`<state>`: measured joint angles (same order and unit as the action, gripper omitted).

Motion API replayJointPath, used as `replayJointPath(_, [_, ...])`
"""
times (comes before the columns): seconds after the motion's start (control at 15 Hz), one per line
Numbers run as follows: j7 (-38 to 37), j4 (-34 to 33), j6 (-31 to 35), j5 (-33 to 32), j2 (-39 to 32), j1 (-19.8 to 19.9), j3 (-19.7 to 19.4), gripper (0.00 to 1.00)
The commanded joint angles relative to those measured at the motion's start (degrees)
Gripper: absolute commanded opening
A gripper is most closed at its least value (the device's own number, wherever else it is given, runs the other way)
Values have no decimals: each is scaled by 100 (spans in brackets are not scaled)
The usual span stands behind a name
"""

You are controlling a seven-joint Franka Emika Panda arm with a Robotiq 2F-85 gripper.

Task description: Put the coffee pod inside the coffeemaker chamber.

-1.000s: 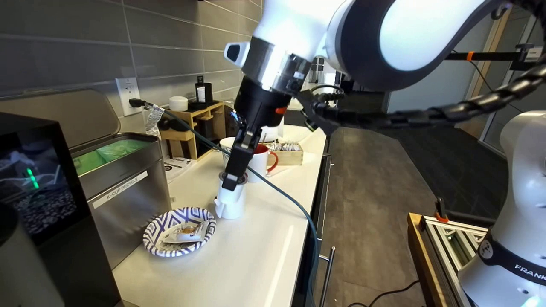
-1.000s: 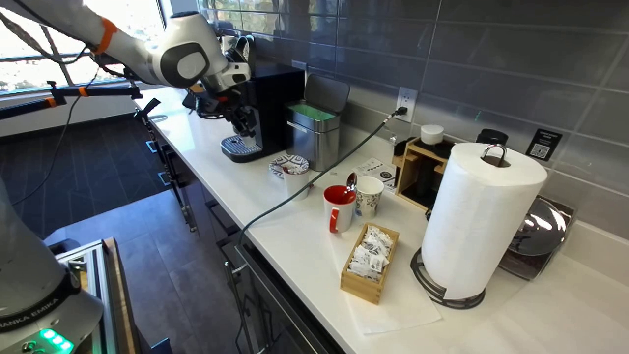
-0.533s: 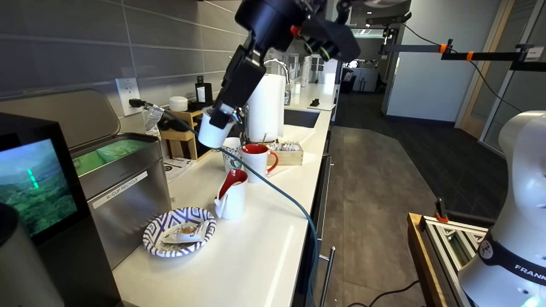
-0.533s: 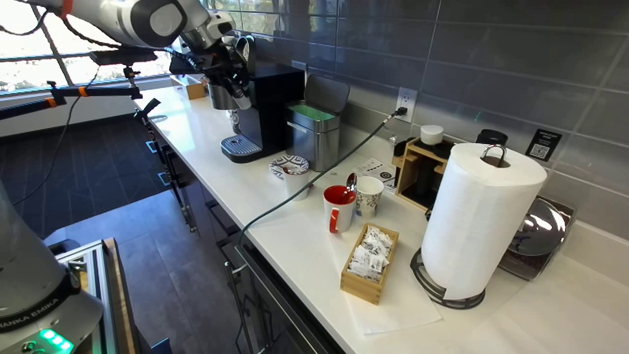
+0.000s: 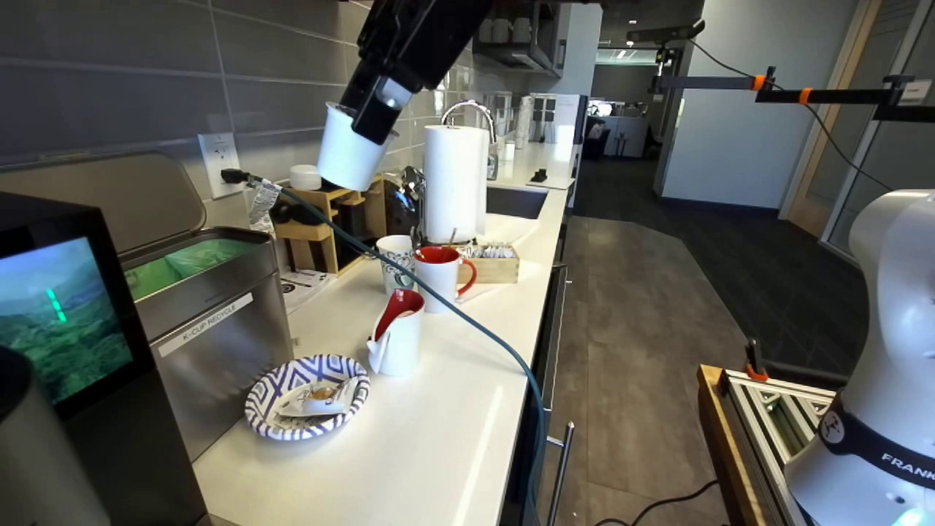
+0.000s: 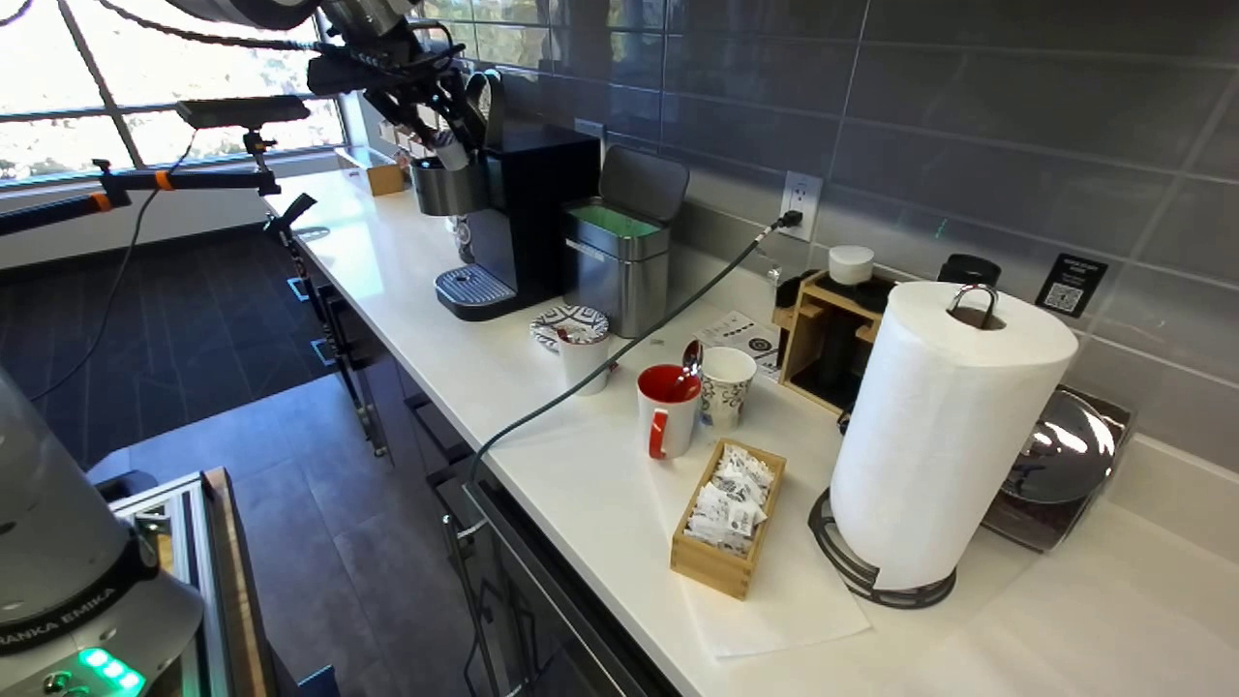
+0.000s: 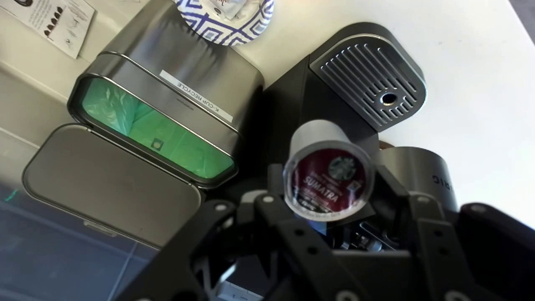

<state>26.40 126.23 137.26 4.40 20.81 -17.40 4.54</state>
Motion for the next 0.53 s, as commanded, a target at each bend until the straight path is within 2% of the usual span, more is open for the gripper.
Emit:
replayJointPath(0.0, [12, -17, -17, 10, -9, 33, 27, 54])
replayJointPath(0.07, [23, -16, -17, 11, -10, 32, 25, 54])
replayJointPath(0.13, [143, -191, 0, -23, -152, -9, 46, 29])
replayJointPath(0.33, [598, -832, -226, -260, -499, -95, 176, 29])
replayJointPath(0.47, [1105, -1357, -381, -200, -796, -232, 256, 29])
